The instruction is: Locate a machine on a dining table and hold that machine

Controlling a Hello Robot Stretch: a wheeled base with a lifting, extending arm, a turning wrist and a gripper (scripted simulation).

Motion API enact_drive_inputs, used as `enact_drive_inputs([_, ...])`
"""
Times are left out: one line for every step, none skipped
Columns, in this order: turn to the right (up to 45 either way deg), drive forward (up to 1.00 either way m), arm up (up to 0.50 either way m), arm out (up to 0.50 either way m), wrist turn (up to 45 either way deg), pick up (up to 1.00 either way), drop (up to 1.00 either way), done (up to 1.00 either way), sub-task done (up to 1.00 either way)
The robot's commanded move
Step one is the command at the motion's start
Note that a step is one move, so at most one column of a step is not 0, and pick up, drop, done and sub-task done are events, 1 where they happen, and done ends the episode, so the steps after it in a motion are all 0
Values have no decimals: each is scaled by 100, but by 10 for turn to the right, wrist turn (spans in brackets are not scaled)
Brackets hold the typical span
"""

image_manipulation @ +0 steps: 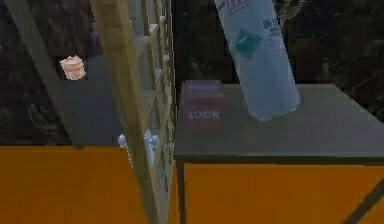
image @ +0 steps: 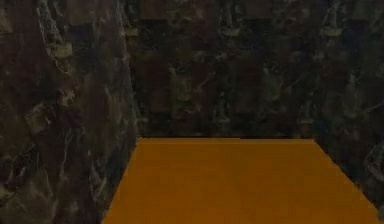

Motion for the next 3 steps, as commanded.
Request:
enact_drive_inputs([300, 0, 0, 0, 0, 0, 0, 0, 0])
enact_drive_inputs([0, 40, 0, 0, 0, 0, 0, 0, 0])
enact_drive_inputs([120, 0, 0, 0, 0, 0, 0, 0, 0])
